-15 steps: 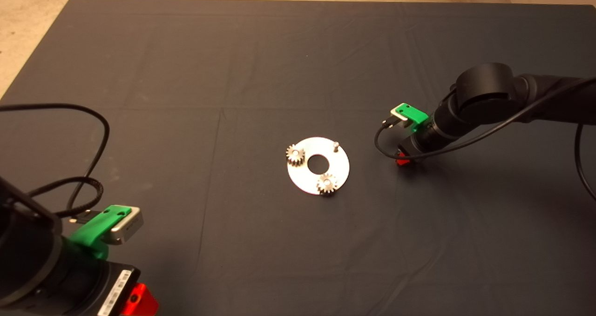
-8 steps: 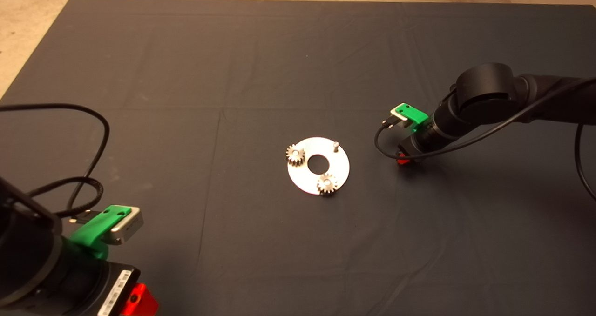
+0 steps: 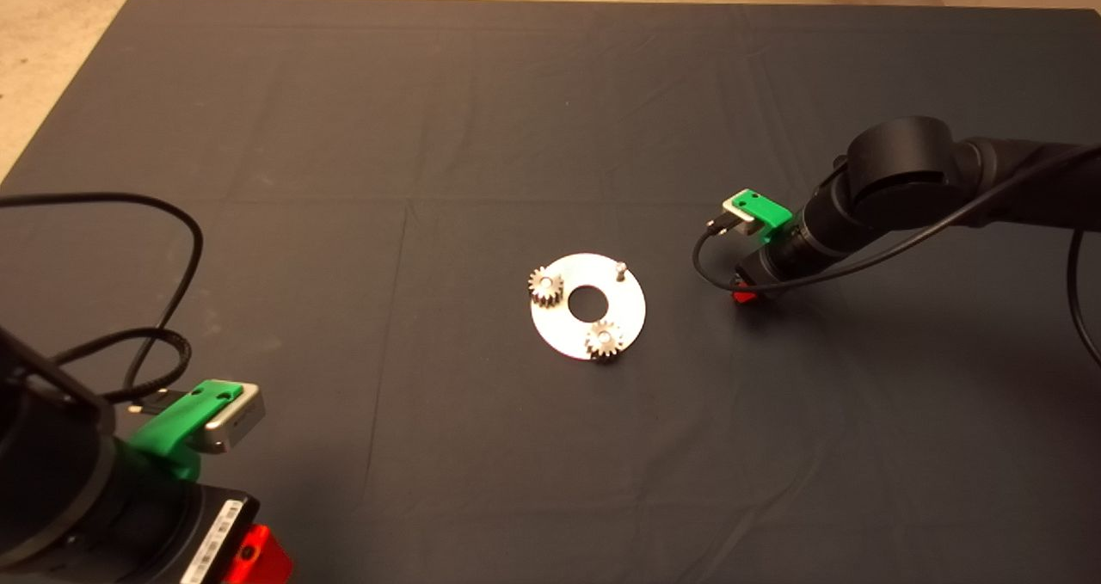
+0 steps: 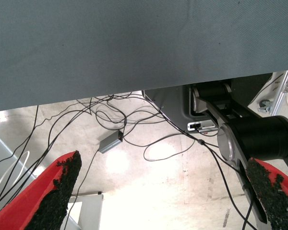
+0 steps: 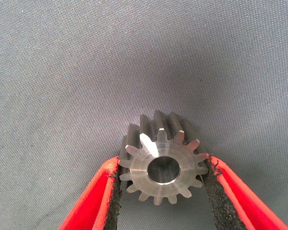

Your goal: Install three planetary gears onto the carrier pins

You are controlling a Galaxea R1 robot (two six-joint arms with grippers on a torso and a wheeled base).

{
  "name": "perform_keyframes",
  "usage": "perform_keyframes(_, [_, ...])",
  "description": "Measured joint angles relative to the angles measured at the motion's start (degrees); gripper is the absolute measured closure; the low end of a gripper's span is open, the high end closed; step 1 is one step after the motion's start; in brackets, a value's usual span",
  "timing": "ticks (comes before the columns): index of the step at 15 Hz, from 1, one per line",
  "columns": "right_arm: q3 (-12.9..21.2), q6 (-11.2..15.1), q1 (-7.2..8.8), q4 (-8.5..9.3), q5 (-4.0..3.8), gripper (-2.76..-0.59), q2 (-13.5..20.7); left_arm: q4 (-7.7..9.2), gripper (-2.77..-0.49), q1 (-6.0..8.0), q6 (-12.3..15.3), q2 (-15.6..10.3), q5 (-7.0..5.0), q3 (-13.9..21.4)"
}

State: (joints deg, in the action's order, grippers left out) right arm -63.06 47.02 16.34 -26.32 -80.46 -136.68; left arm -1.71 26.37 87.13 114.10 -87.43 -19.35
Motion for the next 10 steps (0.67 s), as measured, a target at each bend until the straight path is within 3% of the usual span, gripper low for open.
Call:
perform_keyframes(5, [0.0,0.06,-0.02,0.04,0.77,-1.13,0.33,0.0,-2.46,0.0,0.0,0.0,0.0,0.0])
perform_keyframes(10, [0.0,0.62,-0.15,0.04,0.95,-1.11,0.34,0.0,-2.46,0.0,0.0,0.01,0.0,0.0])
